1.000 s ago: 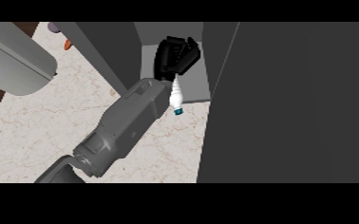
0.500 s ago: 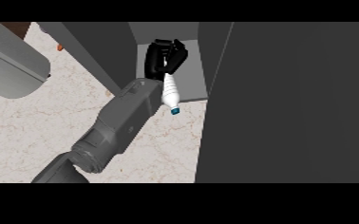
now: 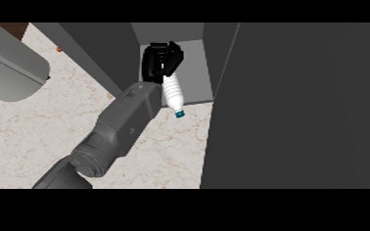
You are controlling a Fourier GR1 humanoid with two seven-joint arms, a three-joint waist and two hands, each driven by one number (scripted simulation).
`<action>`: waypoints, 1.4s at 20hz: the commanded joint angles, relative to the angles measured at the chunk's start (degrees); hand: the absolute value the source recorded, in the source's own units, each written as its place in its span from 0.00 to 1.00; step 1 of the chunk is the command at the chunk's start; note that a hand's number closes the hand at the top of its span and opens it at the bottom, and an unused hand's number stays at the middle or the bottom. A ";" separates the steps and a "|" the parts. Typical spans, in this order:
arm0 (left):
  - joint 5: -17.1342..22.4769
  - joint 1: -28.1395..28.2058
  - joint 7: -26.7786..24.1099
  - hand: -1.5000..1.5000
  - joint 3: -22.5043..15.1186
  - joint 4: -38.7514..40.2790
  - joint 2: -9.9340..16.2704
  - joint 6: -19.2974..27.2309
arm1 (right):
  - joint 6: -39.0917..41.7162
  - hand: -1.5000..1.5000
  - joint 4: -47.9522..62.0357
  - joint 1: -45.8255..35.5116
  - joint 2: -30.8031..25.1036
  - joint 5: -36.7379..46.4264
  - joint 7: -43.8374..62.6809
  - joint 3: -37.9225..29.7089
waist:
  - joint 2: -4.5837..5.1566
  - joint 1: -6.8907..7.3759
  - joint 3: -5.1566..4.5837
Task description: Pick up the bottled water, place it into the cabinet and close the cabinet
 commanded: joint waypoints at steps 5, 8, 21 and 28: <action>2.37 -0.17 -2.77 1.00 3.87 3.32 0.27 -5.05 | 0.67 0.00 0.49 -0.20 0.64 -0.40 -0.36 0.00 | 0.43 -0.31 -0.05; 2.41 -3.14 -1.46 1.00 4.36 4.52 1.14 -4.15 | 1.76 0.00 0.80 -0.26 0.72 0.17 -1.02 0.15 | 0.63 -0.83 0.01; 1.54 -5.22 -3.45 0.00 4.53 7.71 0.77 -2.81 | 2.15 0.00 2.76 -2.12 0.26 0.04 -1.03 0.37 | 1.03 -1.34 0.01; 0.73 -6.38 -3.60 0.00 4.06 8.85 1.38 -2.40 | 2.87 0.00 2.17 -2.14 0.85 -0.10 -1.45 0.84 | 1.22 -1.62 0.00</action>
